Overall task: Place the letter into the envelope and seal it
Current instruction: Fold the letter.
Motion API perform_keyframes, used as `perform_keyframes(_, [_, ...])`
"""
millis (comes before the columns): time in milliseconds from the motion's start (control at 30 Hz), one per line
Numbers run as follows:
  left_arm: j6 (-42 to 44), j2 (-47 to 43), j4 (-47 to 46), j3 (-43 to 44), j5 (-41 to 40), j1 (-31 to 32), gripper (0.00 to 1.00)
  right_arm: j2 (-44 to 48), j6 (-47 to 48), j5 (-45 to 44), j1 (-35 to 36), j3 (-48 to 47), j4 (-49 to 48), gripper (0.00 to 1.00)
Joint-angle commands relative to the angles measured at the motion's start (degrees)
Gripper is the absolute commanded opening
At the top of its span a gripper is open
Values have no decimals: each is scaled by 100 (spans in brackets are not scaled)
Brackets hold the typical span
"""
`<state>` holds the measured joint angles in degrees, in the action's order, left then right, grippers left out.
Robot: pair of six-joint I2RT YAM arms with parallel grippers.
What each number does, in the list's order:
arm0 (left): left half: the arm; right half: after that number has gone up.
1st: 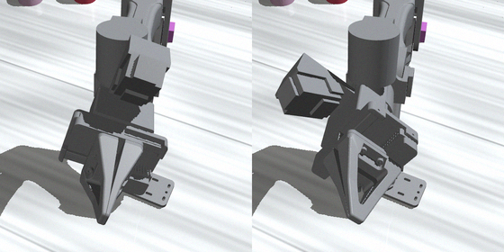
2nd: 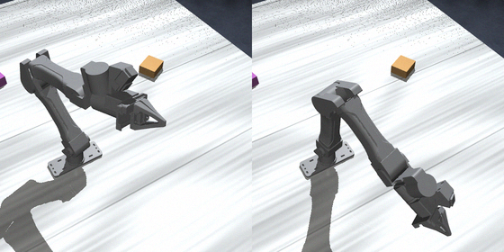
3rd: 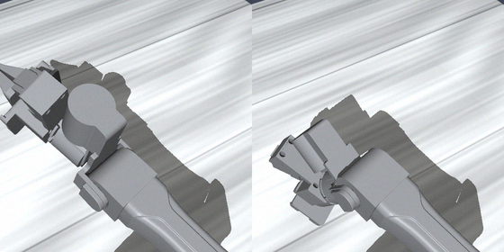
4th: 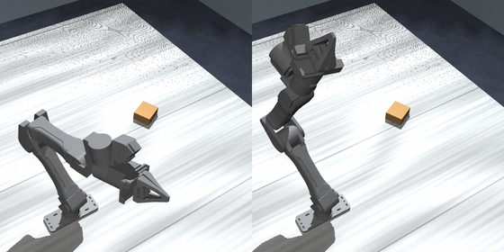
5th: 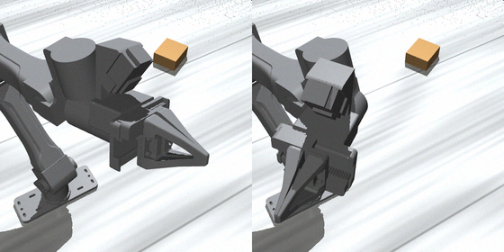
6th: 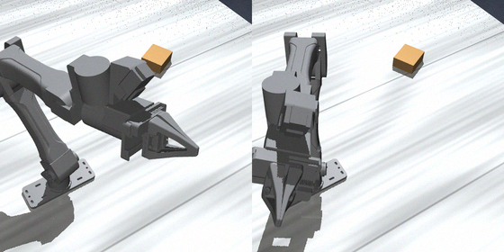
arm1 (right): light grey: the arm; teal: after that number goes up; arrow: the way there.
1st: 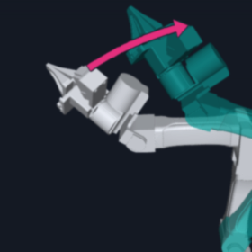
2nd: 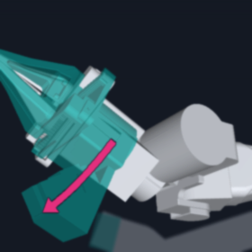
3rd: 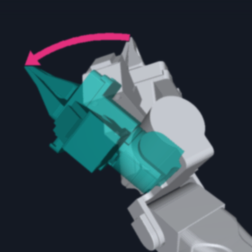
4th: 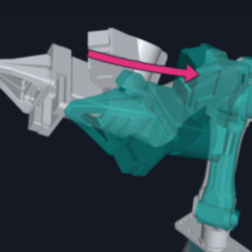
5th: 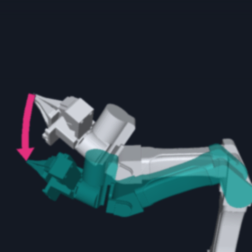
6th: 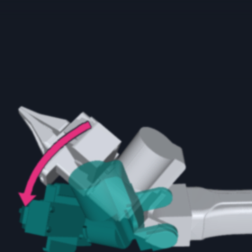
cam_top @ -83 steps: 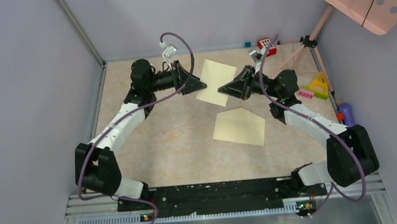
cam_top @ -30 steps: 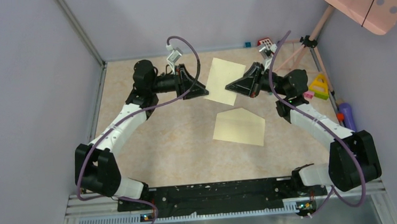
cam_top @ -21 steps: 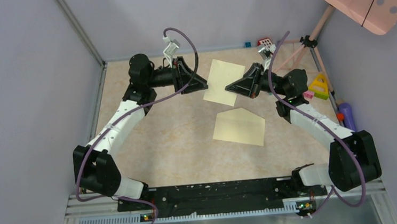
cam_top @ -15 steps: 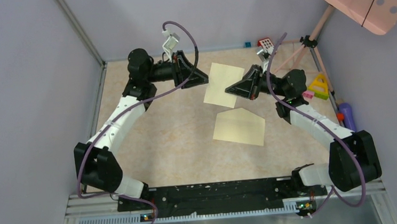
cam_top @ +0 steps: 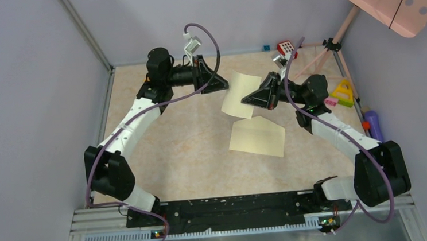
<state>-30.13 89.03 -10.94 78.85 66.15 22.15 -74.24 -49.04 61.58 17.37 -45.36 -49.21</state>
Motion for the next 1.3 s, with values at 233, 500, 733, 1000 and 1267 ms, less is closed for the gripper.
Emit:
perform_keyframes(233, [695,-192,573,149,-189,-10,35,373,465,-102,17,-65,217,0])
perform_keyframes(500, [901,-363,832,182,-190,-83,38,489,471,-102,-56,-52,209,0])
perform_keyframes(733, [-633,-237,-1009,-142,608,-14,39,340,495,-103,-56,-43,207,0])
perform_keyframes(1000, [-587,-144,-977,-132,760,200,31,246,524,-98,-55,-58,199,0])
perform_keyframes(1267, [-74,-170,-330,-83,402,228,0,238,533,-22,-52,-48,101,8])
